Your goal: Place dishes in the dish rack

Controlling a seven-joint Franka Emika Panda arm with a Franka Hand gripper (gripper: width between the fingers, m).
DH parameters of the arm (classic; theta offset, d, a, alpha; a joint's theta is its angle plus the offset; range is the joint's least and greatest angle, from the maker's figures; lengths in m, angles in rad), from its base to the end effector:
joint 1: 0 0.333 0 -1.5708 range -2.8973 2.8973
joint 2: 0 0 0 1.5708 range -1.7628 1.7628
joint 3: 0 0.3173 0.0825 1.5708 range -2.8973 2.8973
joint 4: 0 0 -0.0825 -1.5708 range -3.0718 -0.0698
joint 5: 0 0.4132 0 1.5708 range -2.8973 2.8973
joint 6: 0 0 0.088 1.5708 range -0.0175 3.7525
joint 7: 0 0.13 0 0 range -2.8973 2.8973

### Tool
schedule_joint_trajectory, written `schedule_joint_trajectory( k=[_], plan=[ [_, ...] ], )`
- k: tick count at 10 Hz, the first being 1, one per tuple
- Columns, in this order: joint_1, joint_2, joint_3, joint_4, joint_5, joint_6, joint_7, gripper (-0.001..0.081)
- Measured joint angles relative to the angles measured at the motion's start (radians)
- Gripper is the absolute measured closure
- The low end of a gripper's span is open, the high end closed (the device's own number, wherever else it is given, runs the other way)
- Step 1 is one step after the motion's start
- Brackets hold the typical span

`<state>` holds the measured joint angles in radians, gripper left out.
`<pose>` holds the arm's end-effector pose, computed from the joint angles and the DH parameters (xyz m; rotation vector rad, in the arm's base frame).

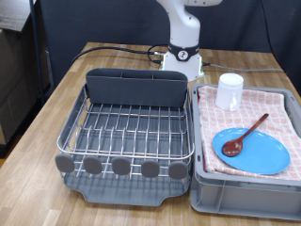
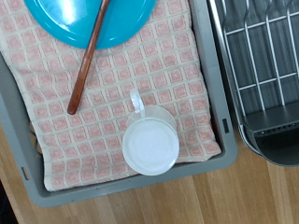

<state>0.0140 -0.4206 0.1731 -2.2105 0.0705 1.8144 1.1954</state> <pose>0.4490 0.0987 0.5160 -2.7177 1.5539 -0.0254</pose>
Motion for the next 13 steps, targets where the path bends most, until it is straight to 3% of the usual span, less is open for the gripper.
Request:
schedule_joint_trajectory(
  k=[4, 7, 13],
  plan=[
    [0.002, 0.066, 0.074, 0.021, -0.002, 0.073, 0.159, 0.0003],
    [0.002, 0.134, 0.111, 0.027, -0.006, 0.161, 0.215, 0.0003],
    [0.001, 0.256, 0.120, -0.068, -0.096, 0.390, 0.272, 0.0003]
  ],
)
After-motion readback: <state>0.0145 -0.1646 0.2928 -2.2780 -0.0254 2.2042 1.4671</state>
